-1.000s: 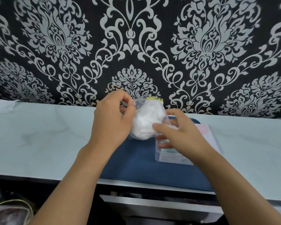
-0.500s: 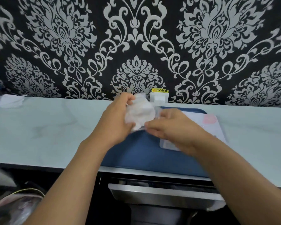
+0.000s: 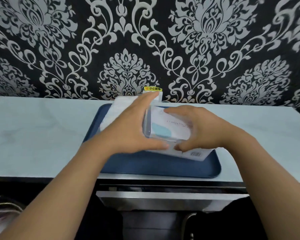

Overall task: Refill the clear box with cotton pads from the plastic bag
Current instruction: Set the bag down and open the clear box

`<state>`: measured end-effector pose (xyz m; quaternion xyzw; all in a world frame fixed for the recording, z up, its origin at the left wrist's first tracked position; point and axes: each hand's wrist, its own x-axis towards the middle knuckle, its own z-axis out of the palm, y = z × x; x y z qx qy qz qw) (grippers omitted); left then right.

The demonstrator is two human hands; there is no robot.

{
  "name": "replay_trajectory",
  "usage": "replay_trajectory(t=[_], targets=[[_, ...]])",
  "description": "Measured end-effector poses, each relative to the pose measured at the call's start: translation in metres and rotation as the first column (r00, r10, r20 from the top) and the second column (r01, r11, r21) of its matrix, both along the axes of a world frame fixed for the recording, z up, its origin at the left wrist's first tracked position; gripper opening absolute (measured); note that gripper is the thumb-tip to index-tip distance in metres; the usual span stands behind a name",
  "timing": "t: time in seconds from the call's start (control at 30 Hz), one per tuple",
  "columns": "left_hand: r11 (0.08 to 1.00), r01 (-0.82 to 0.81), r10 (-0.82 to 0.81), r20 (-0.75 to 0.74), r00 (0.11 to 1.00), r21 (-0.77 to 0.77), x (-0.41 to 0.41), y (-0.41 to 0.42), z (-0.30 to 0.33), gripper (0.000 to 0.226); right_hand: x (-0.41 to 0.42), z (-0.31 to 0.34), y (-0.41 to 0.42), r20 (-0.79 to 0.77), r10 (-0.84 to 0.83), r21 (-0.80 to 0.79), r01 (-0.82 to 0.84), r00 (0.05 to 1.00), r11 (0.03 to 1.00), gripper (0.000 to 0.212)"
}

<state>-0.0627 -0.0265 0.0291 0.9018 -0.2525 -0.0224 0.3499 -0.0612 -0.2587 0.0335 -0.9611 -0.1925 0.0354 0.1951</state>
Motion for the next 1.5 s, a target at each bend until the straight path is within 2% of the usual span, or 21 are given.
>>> replay_trajectory(t=[0.1, 0.17, 0.23, 0.3, 0.4, 0.47, 0.57, 0.6, 0.63, 0.67, 0.77, 0.83, 0.9, 1.0, 1.07, 1.13, 1.23, 1.3, 1.33, 1.4, 1.5], targets=[[0.994, -0.045, 0.027, -0.174, 0.984, -0.1, 0.013, -0.012, -0.009, 0.138, -0.005, 0.004, -0.008, -0.011, 0.011, 0.258, -0.008, 1.0, 0.966, 0.082], [0.98, -0.086, 0.037, -0.258, 0.965, -0.181, 0.02, -0.007, -0.014, 0.137, -0.007, 0.009, -0.017, -0.051, 0.028, 0.44, -0.003, 0.998, 0.898, 0.056], [0.986, -0.059, 0.019, -0.247, 0.969, -0.156, 0.023, -0.005, -0.016, 0.134, -0.008, 0.014, -0.024, -0.027, -0.028, 0.562, 0.039, 0.999, 0.826, 0.033], [0.992, -0.032, 0.009, -0.187, 0.982, -0.119, 0.023, -0.007, -0.017, 0.136, -0.004, 0.014, -0.026, 0.136, -0.226, 0.577, 0.108, 0.964, 0.81, 0.024], [0.992, -0.032, 0.011, -0.17, 0.985, -0.123, 0.022, -0.015, -0.021, 0.155, 0.014, 0.007, -0.026, 0.335, -0.565, 0.62, 0.275, 0.754, 0.735, 0.038], [0.99, -0.035, 0.014, -0.149, 0.989, -0.138, 0.022, -0.021, -0.025, 0.157, 0.03, -0.004, -0.027, 0.302, -0.738, 0.714, 0.37, 0.604, 0.595, 0.047], [0.996, -0.009, -0.003, -0.13, 0.992, -0.091, 0.019, -0.034, -0.03, 0.139, 0.051, -0.015, -0.035, -0.007, -0.899, 0.884, 0.424, 0.438, 0.199, 0.048], [0.999, -0.012, 0.007, -0.109, 0.994, -0.049, 0.018, -0.037, -0.032, 0.129, 0.054, -0.016, -0.037, -0.073, -0.906, 0.88, 0.454, 0.418, 0.138, 0.044], [1.0, -0.016, 0.016, -0.085, 0.996, -0.004, 0.017, -0.041, -0.034, 0.121, 0.053, -0.017, -0.04, -0.065, -0.904, 0.846, 0.504, 0.422, 0.175, 0.039], [0.999, -0.022, 0.025, -0.072, 0.997, 0.043, 0.018, -0.043, -0.037, 0.115, 0.052, -0.018, -0.04, -0.002, -0.883, 0.791, 0.541, 0.469, 0.286, 0.032], [0.988, -0.027, 0.042, -0.095, 0.995, 0.153, 0.025, -0.045, -0.045, 0.118, 0.032, -0.015, -0.021, 0.2, -0.591, 0.563, 0.402, 0.781, 0.722, 0.023], [0.985, -0.026, 0.048, -0.129, 0.991, 0.171, 0.03, -0.043, -0.047, 0.124, 0.014, -0.014, 0.002, 0.061, -0.281, 0.394, 0.235, 0.958, 0.889, 0.029], [0.987, -0.016, 0.043, -0.166, 0.985, 0.157, 0.031, -0.039, -0.041, 0.127, 0.004, -0.022, 0.017, -0.175, -0.062, 0.218, 0.101, 0.983, 0.971, 0.036], [1.0, 0.015, -0.016, -0.21, 0.977, -0.008, 0.025, -0.019, -0.021, 0.106, 0.005, -0.027, 0.019, -0.258, 0.021, 0.107, 0.007, 0.966, 0.994, 0.039], [0.976, -0.016, -0.015, -0.143, 0.99, -0.217, 0.021, 0.008, -0.005, 0.073, 0.01, -0.022, 0.021, -0.109, -0.018, 0.157, 0.035, 0.994, 0.987, 0.034], [0.955, -0.083, 0.084, -0.01, 0.996, -0.285, 0.02, 0.039, 0.006, 0.058, 0.008, -0.013, 0.034, 0.12, -0.054, 0.245, 0.023, 0.991, 0.969, 0.022], [0.987, -0.157, 0.155, 0.073, 0.985, 0.025, 0.021, 0.073, 0.0, 0.088, -0.006, -0.007, 0.065, 0.193, 0.104, 0.338, -0.166, 0.976, 0.926, 0.006], [0.955, -0.119, 0.125, -0.006, 0.992, 0.273, 0.022, 0.078, -0.015, 0.122, -0.018, -0.01, 0.087, 0.101, 0.275, 0.26, -0.292, 0.956, 0.92, 0.01], [0.939, -0.119, 0.13, -0.012, 0.991, 0.324, 0.023, 0.078, -0.021, 0.128, -0.023, -0.015, 0.097, 0.069, 0.344, 0.191, -0.35, 0.937, 0.917, 0.014], [0.943, -0.199, 0.191, 0.054, 0.98, 0.268, 0.024, 0.074, -0.028, 0.112, -0.03, -0.026, 0.113, 0.027, 0.422, 0.089, -0.423, 0.906, 0.902, 0.022], [0.929, -0.353, 0.316, 0.257, 0.913, 0.113, 0.025, 0.067, -0.026, 0.051, -0.041, -0.04, 0.132, 0.01, 0.368, -0.04, -0.367, 0.93, 0.929, 0.03]])
